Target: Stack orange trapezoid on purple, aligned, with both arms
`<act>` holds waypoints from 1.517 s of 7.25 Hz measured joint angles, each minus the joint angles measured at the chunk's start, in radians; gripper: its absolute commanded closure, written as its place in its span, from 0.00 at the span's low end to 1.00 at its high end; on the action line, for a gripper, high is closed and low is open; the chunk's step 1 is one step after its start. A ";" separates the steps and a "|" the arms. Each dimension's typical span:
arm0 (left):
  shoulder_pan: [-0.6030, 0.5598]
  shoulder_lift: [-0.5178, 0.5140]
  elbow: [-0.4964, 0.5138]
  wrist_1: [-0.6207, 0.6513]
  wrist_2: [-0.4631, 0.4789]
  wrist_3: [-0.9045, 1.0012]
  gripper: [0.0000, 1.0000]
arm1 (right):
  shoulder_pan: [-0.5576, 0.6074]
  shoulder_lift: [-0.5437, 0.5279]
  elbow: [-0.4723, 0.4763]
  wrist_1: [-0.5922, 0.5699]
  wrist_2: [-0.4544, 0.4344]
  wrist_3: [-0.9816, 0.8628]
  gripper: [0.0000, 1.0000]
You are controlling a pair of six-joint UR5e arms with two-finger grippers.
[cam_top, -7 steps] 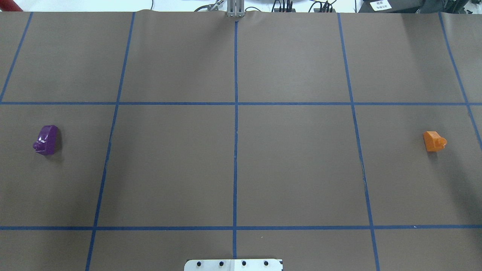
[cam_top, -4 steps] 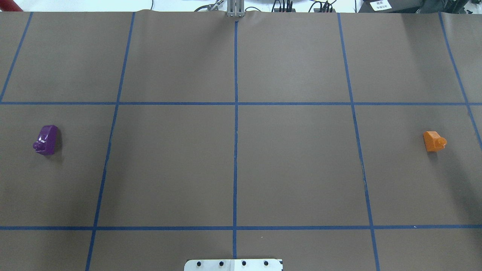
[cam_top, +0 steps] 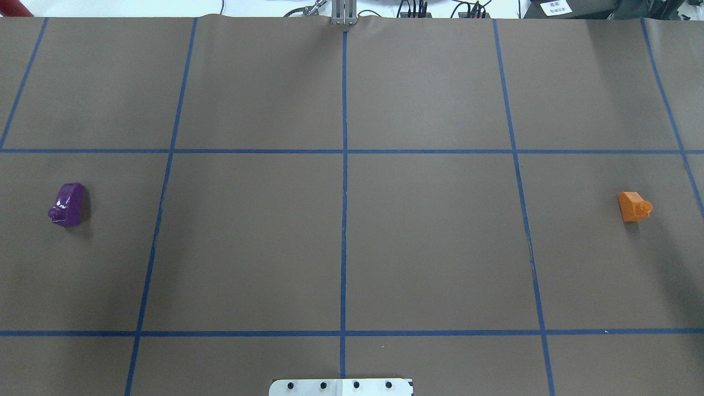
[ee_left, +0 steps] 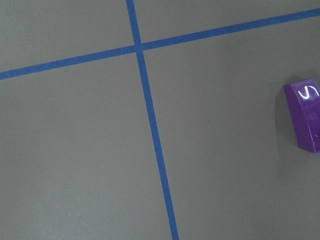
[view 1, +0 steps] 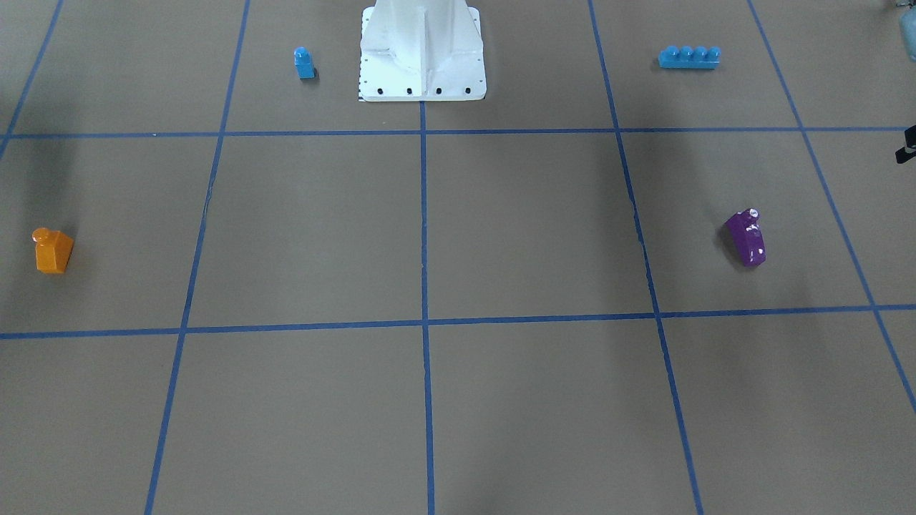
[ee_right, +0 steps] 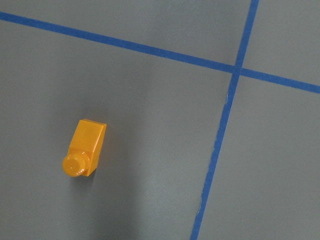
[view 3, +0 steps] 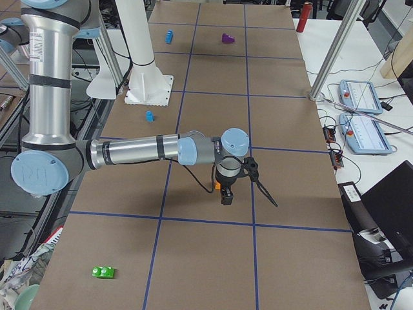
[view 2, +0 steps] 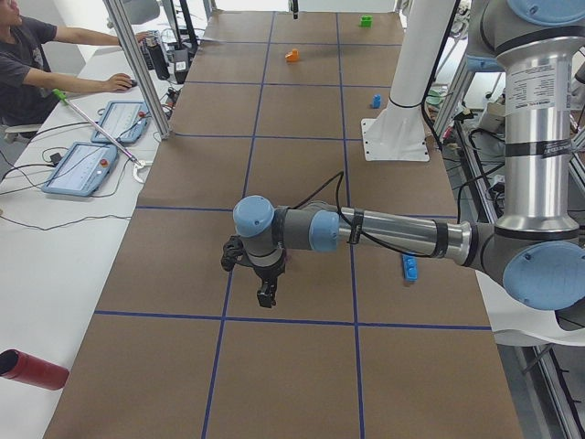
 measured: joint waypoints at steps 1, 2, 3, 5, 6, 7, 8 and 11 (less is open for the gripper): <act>0.035 -0.001 0.001 -0.036 0.002 -0.051 0.00 | 0.000 0.000 0.000 0.000 0.000 0.001 0.00; 0.070 -0.001 0.003 -0.074 0.006 -0.106 0.00 | 0.000 -0.001 0.000 0.000 0.000 0.001 0.00; 0.103 -0.001 0.003 -0.100 0.010 -0.168 0.00 | 0.000 -0.001 -0.002 -0.001 0.000 0.002 0.00; 0.166 -0.009 0.004 -0.115 0.013 -0.293 0.00 | 0.000 -0.002 -0.005 -0.001 0.000 0.002 0.00; 0.212 -0.024 0.004 -0.127 0.013 -0.383 0.00 | 0.000 -0.002 -0.007 -0.001 0.000 0.002 0.00; 0.265 -0.039 0.007 -0.157 0.016 -0.477 0.00 | 0.000 -0.003 -0.007 -0.002 0.000 0.002 0.00; 0.314 -0.057 0.019 -0.189 0.023 -0.556 0.00 | -0.001 -0.003 -0.007 -0.002 0.000 0.003 0.00; 0.378 -0.133 0.098 -0.219 0.029 -0.670 0.00 | -0.003 -0.004 -0.011 -0.002 0.000 0.003 0.00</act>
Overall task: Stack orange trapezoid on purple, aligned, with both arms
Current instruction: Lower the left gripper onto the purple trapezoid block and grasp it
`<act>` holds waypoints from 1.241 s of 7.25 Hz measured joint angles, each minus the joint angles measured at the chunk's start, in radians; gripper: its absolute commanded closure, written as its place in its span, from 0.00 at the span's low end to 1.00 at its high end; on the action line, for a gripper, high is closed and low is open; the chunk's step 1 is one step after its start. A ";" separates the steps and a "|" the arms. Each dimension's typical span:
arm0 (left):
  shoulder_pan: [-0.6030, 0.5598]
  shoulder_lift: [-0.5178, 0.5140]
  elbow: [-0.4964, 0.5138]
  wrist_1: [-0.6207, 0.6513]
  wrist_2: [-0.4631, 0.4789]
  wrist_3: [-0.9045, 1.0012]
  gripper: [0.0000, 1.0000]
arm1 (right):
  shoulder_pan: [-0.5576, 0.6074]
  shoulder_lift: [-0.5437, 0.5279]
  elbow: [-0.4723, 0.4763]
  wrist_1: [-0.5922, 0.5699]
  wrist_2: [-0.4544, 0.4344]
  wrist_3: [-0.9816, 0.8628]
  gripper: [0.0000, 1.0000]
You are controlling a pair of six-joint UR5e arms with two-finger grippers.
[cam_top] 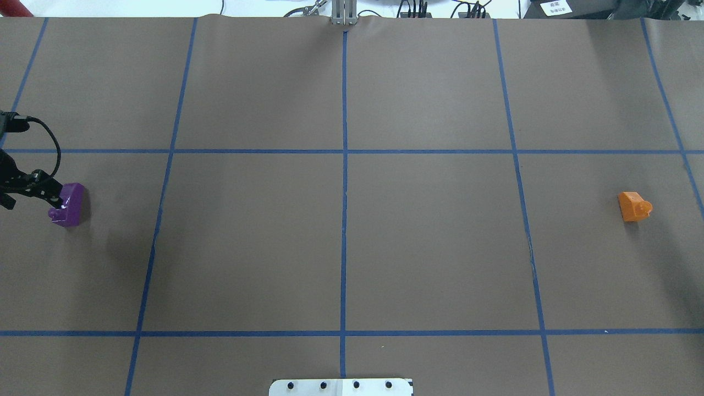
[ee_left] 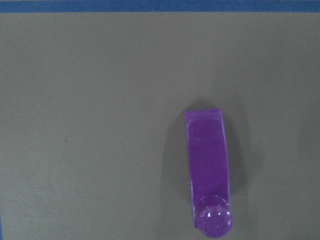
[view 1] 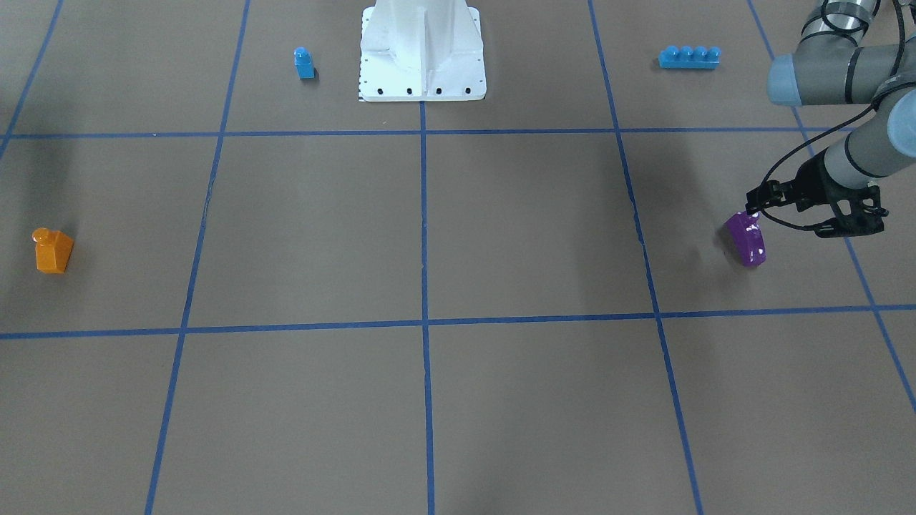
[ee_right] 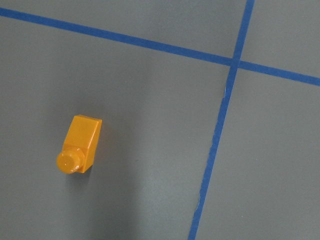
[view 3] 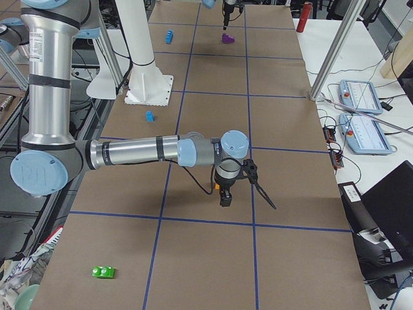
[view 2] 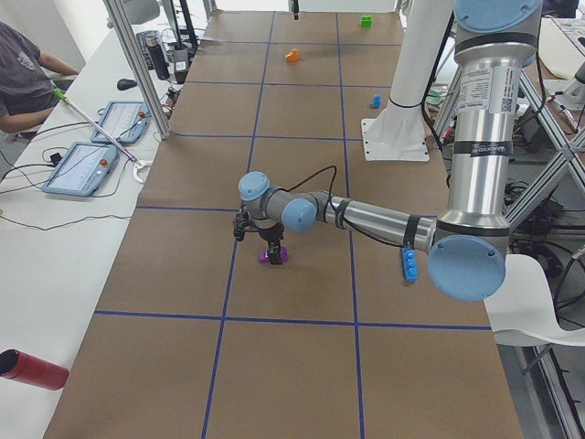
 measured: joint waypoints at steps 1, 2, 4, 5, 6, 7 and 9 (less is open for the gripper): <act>0.008 -0.020 0.026 -0.001 -0.002 -0.016 0.00 | -0.001 0.000 -0.003 0.000 0.000 0.000 0.00; 0.025 -0.036 0.046 -0.002 -0.002 -0.032 0.00 | -0.001 0.000 -0.004 0.000 0.000 0.000 0.00; 0.067 -0.060 0.071 -0.002 0.004 -0.066 0.08 | -0.002 0.000 -0.005 -0.001 0.000 0.000 0.00; 0.080 -0.064 0.082 -0.002 0.006 -0.072 0.31 | -0.003 0.000 -0.006 -0.001 0.000 0.000 0.00; 0.088 -0.065 0.090 -0.001 0.007 -0.075 0.68 | -0.004 0.000 -0.006 -0.001 0.000 0.000 0.00; 0.091 -0.065 0.096 0.000 0.008 -0.077 1.00 | -0.006 -0.001 -0.007 -0.001 0.000 0.000 0.00; 0.093 -0.066 0.099 0.002 0.021 -0.081 1.00 | -0.008 0.000 -0.008 -0.001 0.001 0.001 0.00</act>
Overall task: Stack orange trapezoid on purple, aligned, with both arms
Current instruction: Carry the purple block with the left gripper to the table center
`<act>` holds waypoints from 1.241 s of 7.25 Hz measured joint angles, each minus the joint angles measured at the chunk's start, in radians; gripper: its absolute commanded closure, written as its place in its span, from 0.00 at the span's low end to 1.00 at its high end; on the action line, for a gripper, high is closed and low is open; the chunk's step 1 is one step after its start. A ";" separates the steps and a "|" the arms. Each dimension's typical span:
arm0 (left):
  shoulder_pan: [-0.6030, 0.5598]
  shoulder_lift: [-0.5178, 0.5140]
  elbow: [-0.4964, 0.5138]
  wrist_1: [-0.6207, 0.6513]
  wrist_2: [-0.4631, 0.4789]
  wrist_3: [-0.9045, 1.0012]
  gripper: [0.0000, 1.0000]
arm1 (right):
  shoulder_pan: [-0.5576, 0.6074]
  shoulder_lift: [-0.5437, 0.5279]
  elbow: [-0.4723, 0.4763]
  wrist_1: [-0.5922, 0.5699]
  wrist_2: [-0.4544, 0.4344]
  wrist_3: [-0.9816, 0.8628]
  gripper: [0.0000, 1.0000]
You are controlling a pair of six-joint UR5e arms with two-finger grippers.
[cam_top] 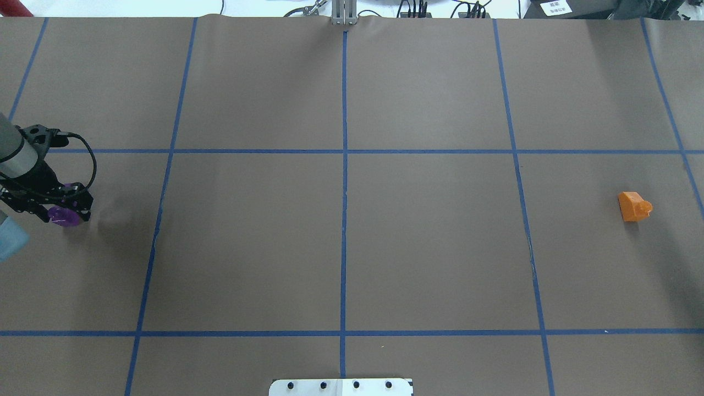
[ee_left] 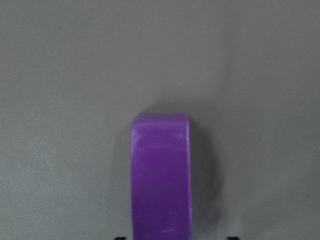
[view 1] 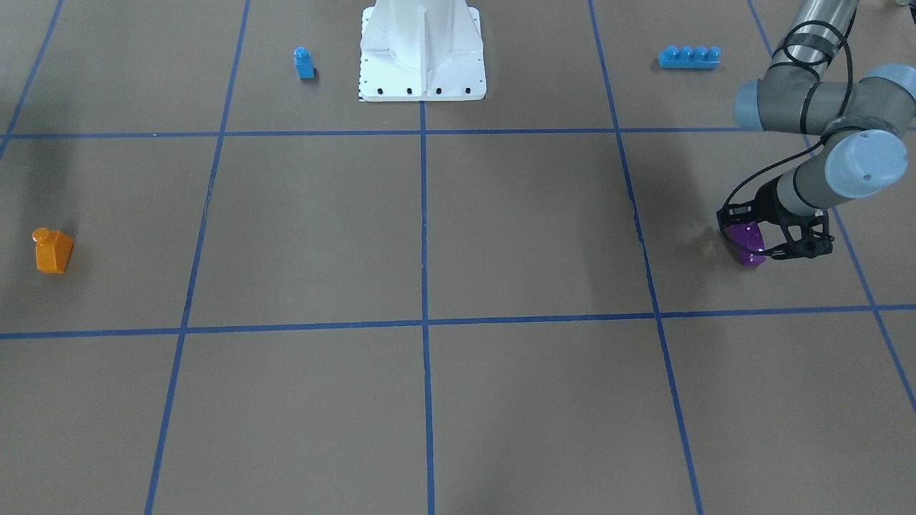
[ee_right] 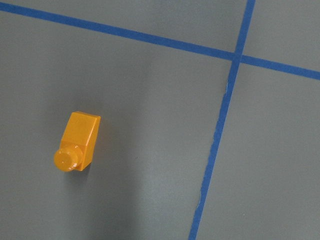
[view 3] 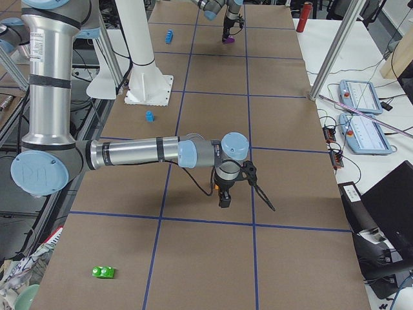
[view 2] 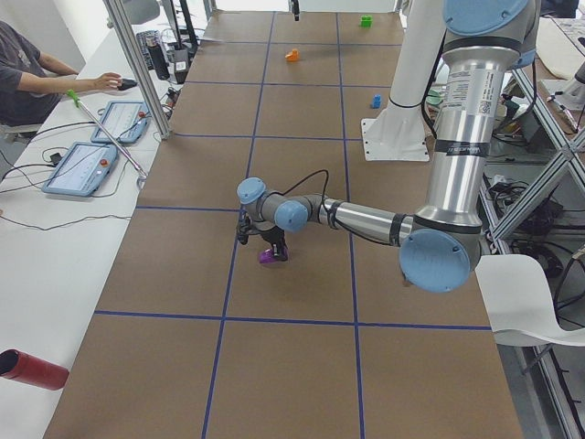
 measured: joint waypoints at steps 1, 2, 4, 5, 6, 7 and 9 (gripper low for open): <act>-0.001 -0.006 -0.029 0.014 0.019 -0.014 1.00 | 0.000 0.000 0.003 0.000 0.000 -0.001 0.00; -0.003 -0.033 -0.092 0.068 0.029 -0.039 1.00 | 0.000 -0.001 0.006 0.001 0.001 -0.001 0.00; 0.046 -0.182 -0.209 0.256 0.039 -0.110 1.00 | 0.001 -0.001 0.012 0.002 0.010 0.001 0.00; 0.131 -0.280 -0.228 0.315 0.056 -0.192 1.00 | 0.000 -0.001 0.015 0.003 0.021 0.003 0.00; 0.218 -0.377 -0.223 0.340 0.088 -0.284 1.00 | -0.002 0.000 0.018 0.003 0.035 0.007 0.00; 0.286 -0.469 -0.195 0.350 0.122 -0.346 1.00 | -0.008 0.000 0.019 0.003 0.051 0.010 0.00; 0.398 -0.665 -0.040 0.345 0.220 -0.425 1.00 | -0.033 0.000 0.019 0.003 0.069 0.012 0.00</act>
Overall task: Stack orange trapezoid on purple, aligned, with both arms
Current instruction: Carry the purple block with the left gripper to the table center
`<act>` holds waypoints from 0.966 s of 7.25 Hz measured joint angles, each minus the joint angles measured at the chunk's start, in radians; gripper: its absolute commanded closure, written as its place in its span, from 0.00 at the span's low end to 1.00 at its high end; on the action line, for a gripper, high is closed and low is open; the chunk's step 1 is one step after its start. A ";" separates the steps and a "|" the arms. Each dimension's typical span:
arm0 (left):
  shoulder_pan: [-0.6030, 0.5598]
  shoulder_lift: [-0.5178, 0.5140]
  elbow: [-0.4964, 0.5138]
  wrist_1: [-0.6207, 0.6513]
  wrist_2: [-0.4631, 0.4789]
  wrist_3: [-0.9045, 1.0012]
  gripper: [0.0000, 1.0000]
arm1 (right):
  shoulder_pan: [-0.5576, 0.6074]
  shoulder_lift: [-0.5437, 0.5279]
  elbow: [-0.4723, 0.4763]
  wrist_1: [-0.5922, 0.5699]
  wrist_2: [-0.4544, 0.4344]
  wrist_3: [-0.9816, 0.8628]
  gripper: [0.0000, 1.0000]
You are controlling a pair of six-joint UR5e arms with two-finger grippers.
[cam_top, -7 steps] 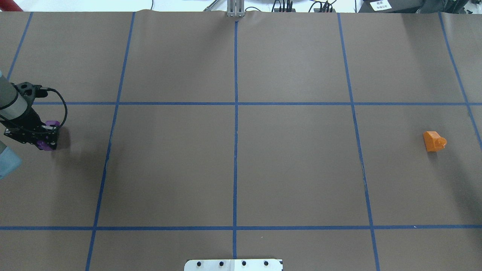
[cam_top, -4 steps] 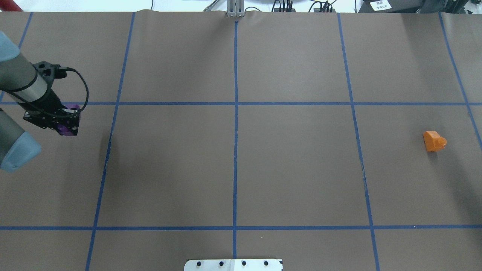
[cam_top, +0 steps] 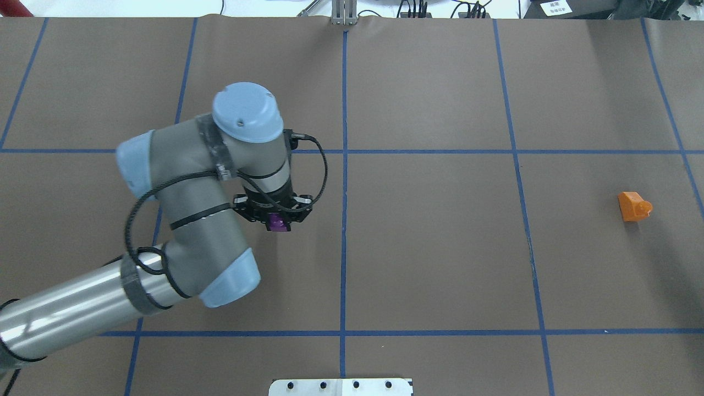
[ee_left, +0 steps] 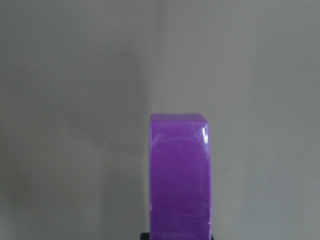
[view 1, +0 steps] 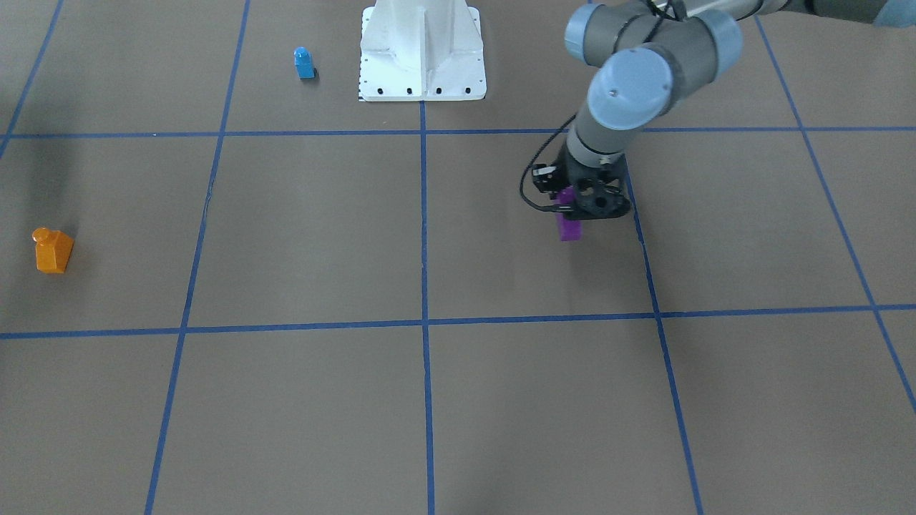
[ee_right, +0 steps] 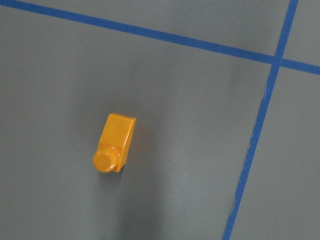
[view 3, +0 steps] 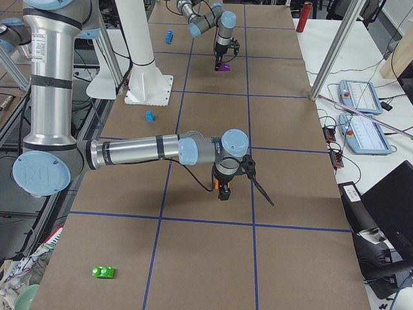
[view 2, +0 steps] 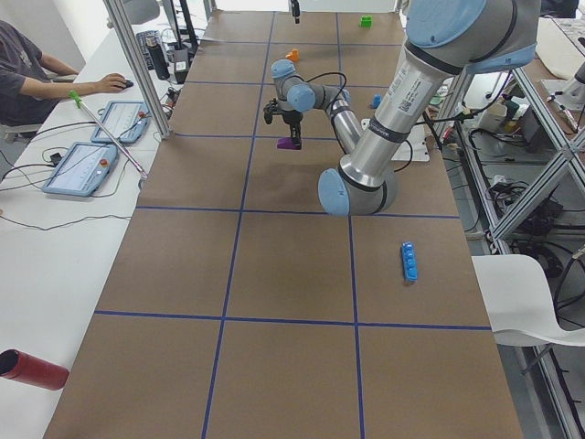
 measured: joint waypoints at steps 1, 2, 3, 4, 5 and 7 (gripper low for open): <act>0.033 -0.100 0.121 -0.016 0.027 -0.017 1.00 | -0.008 0.000 -0.001 0.000 0.003 0.000 0.00; 0.054 -0.157 0.217 -0.056 0.037 -0.028 1.00 | -0.015 0.000 -0.002 -0.001 0.004 0.000 0.00; 0.065 -0.181 0.280 -0.105 0.041 -0.036 1.00 | -0.020 0.000 -0.003 -0.001 0.005 0.000 0.00; 0.070 -0.191 0.310 -0.134 0.042 -0.039 1.00 | -0.024 0.000 -0.003 -0.001 0.006 0.000 0.00; 0.072 -0.196 0.322 -0.146 0.043 -0.040 1.00 | -0.026 0.000 -0.003 -0.001 0.006 0.000 0.00; 0.075 -0.202 0.336 -0.151 0.043 -0.041 0.99 | -0.027 0.000 -0.004 -0.002 0.006 0.000 0.00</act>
